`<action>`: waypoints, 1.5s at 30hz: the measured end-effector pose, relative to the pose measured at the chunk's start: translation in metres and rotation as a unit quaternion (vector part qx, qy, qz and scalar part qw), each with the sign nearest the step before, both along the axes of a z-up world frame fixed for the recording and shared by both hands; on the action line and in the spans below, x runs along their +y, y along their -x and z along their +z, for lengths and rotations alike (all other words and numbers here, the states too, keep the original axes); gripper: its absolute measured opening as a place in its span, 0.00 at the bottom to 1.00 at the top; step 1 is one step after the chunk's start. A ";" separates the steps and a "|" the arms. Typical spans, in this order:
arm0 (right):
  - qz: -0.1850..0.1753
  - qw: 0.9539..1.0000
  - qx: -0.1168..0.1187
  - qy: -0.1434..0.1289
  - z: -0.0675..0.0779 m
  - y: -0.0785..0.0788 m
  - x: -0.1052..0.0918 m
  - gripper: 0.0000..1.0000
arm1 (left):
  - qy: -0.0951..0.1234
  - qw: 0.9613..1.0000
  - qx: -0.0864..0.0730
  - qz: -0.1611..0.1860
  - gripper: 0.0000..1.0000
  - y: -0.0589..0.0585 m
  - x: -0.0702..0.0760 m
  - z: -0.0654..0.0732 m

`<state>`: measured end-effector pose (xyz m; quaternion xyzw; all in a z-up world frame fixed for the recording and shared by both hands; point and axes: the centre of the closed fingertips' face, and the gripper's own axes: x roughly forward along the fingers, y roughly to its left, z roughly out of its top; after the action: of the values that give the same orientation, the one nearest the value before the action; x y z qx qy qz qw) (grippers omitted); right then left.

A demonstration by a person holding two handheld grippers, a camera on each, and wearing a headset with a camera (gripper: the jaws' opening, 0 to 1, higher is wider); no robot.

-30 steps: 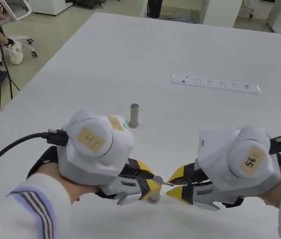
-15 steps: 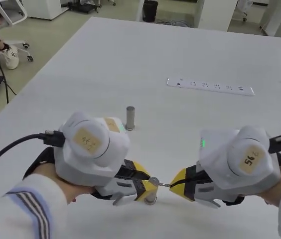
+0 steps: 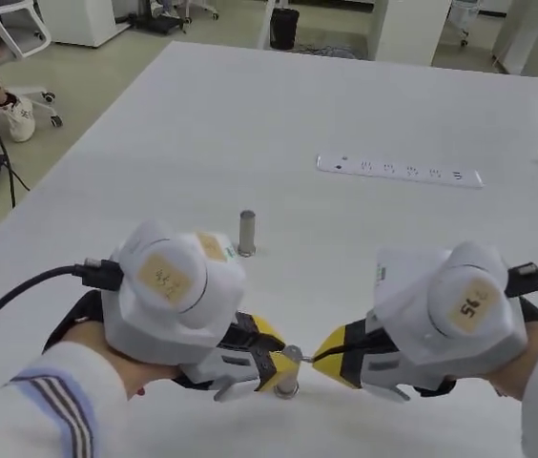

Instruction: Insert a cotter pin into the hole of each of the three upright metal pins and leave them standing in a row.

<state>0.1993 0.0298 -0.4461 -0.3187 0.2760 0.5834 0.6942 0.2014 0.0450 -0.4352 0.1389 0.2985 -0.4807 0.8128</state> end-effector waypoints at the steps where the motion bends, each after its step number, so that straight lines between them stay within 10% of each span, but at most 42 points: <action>1: 0.000 1.000 0.000 -0.001 0.000 0.000 0.000 0.00 | 0.001 1.000 0.001 0.001 0.09 0.000 0.000 0.000; 21: -0.048 0.998 0.017 -0.043 0.001 0.002 0.003 0.02 | 0.030 0.999 0.002 0.013 0.11 0.000 0.001 0.007; 45: -0.088 0.985 0.056 -0.135 -0.017 0.010 0.022 0.22 | 0.149 0.985 -0.022 0.080 0.80 0.028 0.034 0.052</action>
<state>0.1893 0.0519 -0.4633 -0.1632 0.2598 0.5688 0.7632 0.1736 0.0790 -0.3828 0.0028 0.2159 -0.4500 0.8666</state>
